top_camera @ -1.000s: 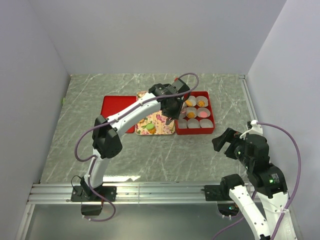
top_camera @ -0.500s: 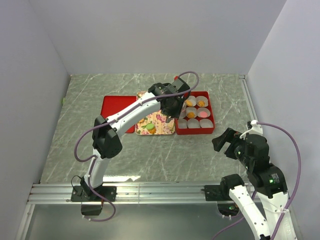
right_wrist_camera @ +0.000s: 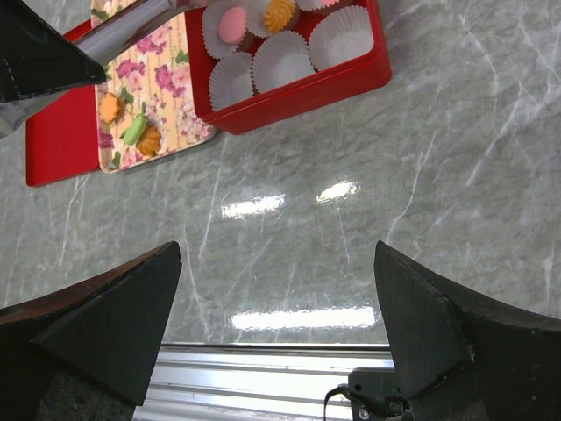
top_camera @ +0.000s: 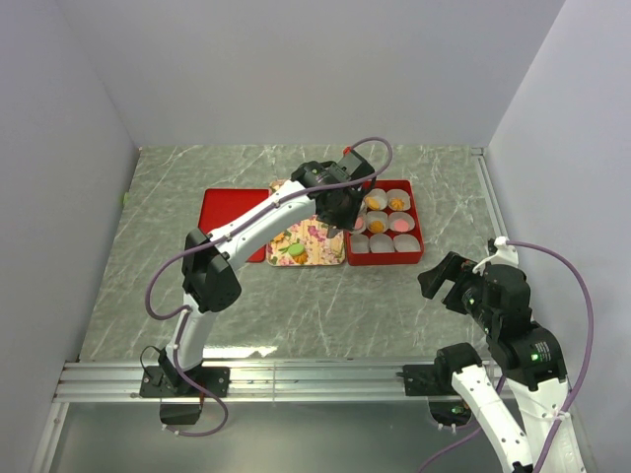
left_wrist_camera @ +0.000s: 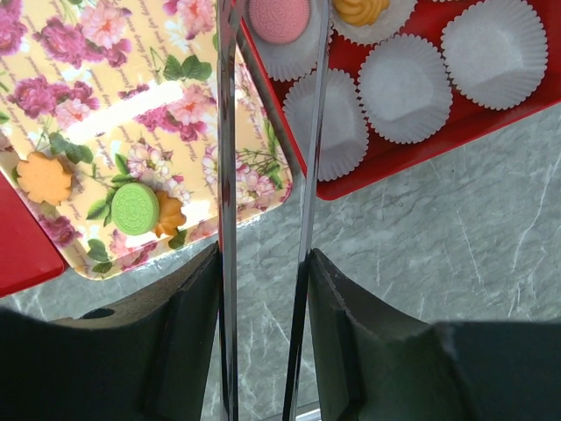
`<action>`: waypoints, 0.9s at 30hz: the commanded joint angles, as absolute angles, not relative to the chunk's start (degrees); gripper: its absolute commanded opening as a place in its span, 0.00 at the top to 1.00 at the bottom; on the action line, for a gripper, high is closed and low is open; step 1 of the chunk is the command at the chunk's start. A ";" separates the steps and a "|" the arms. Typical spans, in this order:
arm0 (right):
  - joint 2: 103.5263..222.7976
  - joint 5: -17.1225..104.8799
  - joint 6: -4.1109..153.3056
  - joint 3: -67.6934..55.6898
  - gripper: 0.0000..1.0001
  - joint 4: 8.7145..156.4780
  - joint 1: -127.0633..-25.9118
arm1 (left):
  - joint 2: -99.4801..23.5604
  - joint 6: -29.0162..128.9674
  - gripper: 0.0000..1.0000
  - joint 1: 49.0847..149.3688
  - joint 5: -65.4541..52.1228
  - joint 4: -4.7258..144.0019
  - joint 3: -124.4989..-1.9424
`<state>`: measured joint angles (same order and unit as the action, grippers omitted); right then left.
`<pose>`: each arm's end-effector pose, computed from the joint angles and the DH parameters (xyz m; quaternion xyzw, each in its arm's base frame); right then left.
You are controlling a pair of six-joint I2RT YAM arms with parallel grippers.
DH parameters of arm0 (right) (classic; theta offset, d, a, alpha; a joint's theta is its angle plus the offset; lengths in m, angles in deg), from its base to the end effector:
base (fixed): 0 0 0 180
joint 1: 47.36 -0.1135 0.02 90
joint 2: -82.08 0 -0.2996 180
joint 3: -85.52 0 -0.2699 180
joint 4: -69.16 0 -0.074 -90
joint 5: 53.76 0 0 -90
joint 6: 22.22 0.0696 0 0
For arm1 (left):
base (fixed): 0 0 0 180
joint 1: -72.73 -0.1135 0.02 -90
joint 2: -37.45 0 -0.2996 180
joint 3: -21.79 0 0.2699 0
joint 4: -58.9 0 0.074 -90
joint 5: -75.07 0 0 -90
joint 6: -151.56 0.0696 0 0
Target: Pack the cookies
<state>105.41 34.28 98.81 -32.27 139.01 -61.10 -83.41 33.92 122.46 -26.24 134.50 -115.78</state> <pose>0.0764 0.0162 0.3277 0.1391 0.8589 0.1738 0.4611 0.3373 -0.3770 0.3265 0.1577 0.9460 -0.0927 0.2676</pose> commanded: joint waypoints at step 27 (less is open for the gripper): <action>105.11 35.01 98.11 -32.68 0.03 136.84 -61.51 | -51.06 21.74 0.49 120.98 -34.35 137.66 -78.60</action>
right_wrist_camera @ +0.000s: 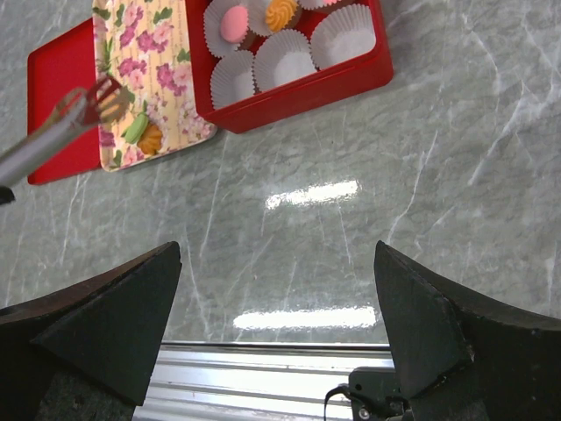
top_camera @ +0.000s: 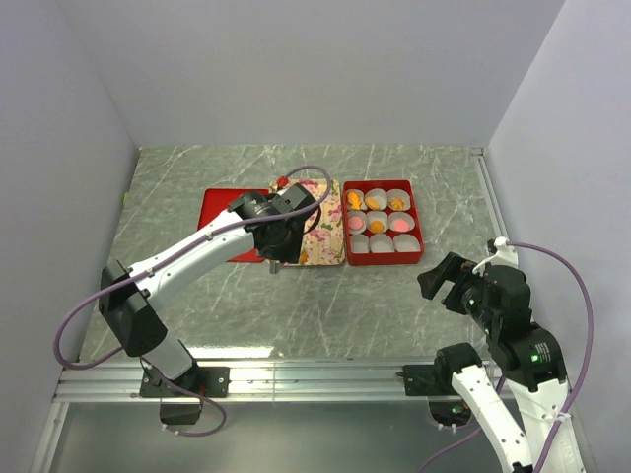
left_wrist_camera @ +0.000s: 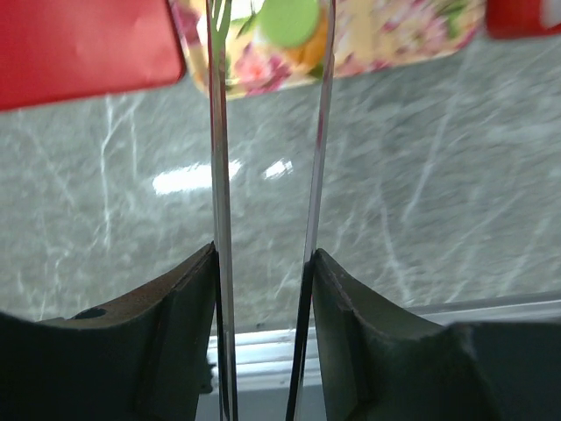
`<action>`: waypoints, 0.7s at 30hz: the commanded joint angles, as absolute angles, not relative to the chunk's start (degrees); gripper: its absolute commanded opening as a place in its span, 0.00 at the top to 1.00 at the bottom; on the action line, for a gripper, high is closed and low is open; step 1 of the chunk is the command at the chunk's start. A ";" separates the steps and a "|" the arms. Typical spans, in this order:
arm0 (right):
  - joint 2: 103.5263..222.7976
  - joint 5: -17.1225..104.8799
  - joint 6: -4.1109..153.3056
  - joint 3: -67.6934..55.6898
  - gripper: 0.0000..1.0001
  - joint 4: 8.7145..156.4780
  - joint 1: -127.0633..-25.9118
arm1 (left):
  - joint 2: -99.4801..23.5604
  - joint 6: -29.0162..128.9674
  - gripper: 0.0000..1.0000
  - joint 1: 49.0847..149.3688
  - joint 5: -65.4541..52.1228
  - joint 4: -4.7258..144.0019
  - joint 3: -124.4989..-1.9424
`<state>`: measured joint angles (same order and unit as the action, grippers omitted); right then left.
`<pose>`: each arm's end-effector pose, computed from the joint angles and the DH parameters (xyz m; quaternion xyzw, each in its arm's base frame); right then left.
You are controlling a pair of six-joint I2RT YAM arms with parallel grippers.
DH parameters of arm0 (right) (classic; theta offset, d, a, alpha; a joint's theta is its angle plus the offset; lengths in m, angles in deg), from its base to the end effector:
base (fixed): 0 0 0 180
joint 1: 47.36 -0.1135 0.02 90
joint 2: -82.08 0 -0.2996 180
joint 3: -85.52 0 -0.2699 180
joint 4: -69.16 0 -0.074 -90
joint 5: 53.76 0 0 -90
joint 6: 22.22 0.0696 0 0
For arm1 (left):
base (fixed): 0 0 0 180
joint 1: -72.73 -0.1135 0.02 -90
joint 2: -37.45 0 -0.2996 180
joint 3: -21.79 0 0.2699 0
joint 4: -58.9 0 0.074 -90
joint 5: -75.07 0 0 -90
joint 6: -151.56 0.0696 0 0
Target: Pack the cookies
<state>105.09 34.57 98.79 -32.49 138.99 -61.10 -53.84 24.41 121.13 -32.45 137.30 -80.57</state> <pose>0.0756 0.0164 0.3268 0.1377 0.8587 0.1761 0.4612 0.2452 -0.2446 0.3353 0.0652 0.9673 -0.0223 0.2440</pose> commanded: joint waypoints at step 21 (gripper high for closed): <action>105.29 35.27 97.84 -32.86 0.03 136.84 -62.48 | -51.41 19.46 0.49 120.98 -30.22 134.67 -77.54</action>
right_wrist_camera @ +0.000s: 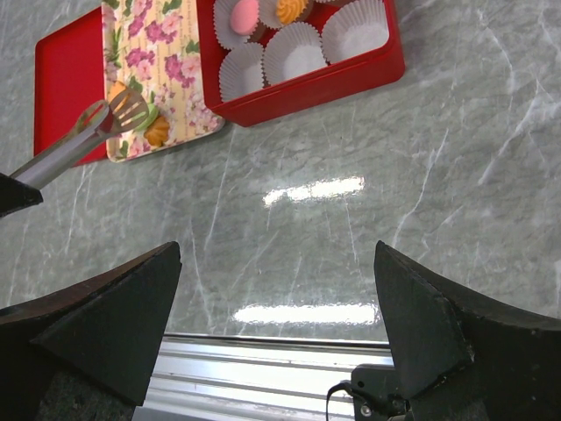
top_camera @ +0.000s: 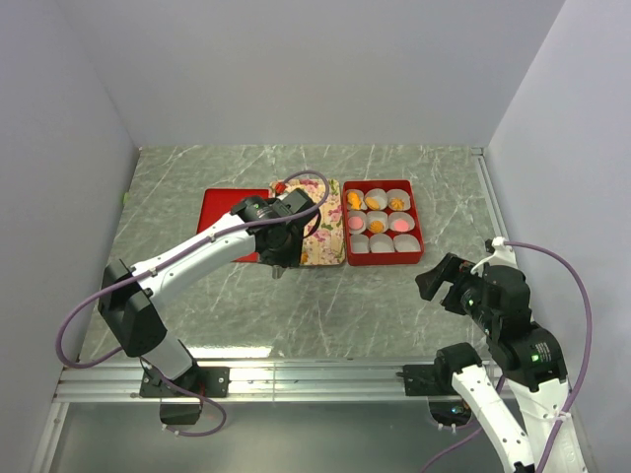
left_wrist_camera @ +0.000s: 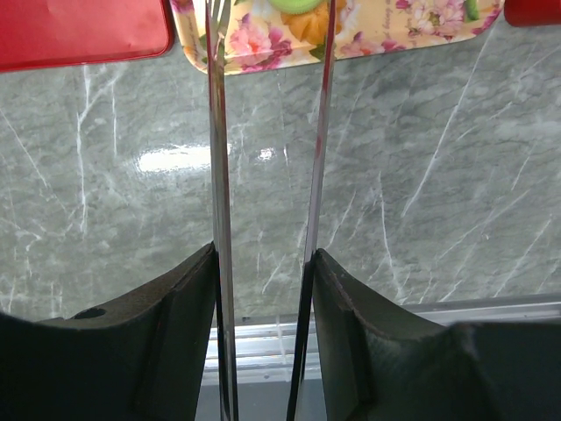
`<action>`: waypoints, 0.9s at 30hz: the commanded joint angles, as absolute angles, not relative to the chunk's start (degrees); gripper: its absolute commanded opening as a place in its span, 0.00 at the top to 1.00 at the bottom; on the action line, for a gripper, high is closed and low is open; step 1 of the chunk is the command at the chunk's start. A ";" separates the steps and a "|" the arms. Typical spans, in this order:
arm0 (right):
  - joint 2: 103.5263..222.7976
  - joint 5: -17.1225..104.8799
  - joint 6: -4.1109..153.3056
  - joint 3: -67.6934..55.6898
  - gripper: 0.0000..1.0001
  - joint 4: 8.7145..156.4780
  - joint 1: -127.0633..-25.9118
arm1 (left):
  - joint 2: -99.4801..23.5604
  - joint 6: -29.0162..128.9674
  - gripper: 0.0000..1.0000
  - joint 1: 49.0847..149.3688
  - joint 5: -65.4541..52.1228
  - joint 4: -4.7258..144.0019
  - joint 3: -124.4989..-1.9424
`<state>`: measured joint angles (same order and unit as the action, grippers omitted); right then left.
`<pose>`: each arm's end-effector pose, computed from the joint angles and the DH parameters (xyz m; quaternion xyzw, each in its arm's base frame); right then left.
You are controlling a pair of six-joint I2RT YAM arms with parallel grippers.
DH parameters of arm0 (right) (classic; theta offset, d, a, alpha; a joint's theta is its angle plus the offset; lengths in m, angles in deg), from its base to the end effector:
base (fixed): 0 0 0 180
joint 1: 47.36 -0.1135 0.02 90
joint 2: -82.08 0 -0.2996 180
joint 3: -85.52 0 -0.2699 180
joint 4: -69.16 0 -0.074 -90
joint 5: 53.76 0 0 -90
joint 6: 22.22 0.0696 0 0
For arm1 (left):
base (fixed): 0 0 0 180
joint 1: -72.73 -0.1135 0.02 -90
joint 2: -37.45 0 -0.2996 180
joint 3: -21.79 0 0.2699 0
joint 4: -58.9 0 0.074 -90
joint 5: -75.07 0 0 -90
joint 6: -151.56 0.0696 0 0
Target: Pack the cookies
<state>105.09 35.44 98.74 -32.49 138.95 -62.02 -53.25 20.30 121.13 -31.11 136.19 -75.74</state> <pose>0.0751 0.0186 0.3268 0.1267 0.8602 0.1859 0.4576 0.2394 -0.2404 0.3124 0.0369 0.9753 -0.0201 0.2169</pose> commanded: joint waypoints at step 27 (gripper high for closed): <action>104.58 34.57 98.37 -33.03 0.03 136.76 -62.48 | -55.80 19.72 0.61 120.89 -28.55 134.76 -76.92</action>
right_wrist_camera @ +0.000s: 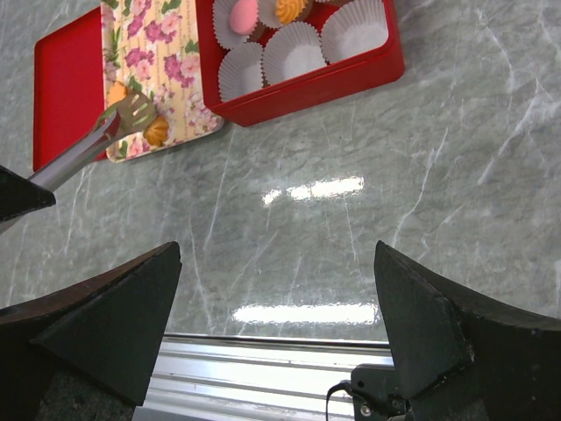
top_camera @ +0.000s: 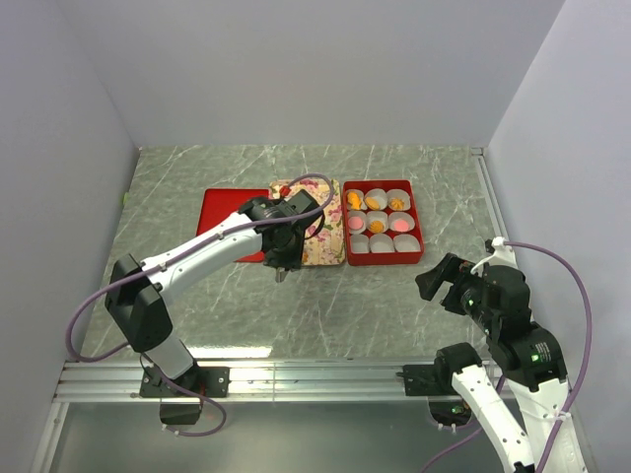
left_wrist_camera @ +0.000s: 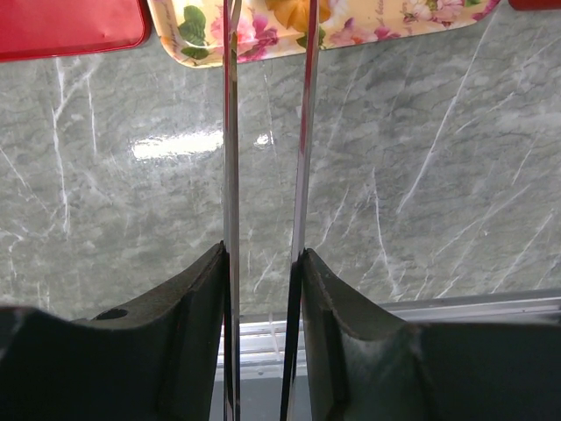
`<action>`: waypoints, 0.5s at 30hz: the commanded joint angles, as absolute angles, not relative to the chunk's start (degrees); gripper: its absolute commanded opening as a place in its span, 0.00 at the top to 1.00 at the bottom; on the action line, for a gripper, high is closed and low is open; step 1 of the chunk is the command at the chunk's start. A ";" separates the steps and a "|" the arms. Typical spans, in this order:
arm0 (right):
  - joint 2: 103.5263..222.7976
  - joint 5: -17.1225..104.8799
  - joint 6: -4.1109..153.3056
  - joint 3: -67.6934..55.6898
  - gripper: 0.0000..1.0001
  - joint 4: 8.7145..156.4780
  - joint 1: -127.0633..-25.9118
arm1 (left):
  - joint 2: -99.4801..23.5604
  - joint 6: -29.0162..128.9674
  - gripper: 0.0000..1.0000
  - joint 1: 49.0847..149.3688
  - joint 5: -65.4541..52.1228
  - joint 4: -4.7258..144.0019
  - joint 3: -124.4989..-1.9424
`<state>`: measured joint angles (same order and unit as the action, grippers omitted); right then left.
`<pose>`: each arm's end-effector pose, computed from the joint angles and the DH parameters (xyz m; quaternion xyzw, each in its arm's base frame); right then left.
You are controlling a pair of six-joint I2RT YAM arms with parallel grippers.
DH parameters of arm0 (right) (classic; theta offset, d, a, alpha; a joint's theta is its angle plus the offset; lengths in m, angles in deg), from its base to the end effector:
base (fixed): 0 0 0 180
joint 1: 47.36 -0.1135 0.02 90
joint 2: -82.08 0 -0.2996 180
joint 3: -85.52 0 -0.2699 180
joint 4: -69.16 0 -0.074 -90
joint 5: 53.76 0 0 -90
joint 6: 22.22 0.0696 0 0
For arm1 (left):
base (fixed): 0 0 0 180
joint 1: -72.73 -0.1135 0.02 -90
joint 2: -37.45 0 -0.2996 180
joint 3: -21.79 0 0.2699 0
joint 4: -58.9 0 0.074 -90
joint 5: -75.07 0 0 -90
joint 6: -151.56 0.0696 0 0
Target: Pack the cookies
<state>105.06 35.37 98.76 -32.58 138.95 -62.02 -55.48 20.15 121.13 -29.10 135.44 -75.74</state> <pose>0.0752 0.0186 0.3264 0.1272 0.8604 0.1853 0.4573 0.2439 -0.2491 0.2998 0.0404 0.9794 -0.0237 0.1963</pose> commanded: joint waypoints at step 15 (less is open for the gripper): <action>104.32 34.48 98.46 -33.12 0.03 136.67 -62.48 | -70.83 25.17 0.65 122.91 -29.00 141.09 -109.16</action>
<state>104.98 35.35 98.79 -32.60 138.66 -62.04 -69.20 22.79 121.48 -29.76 139.75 -103.47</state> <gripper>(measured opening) 0.973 0.389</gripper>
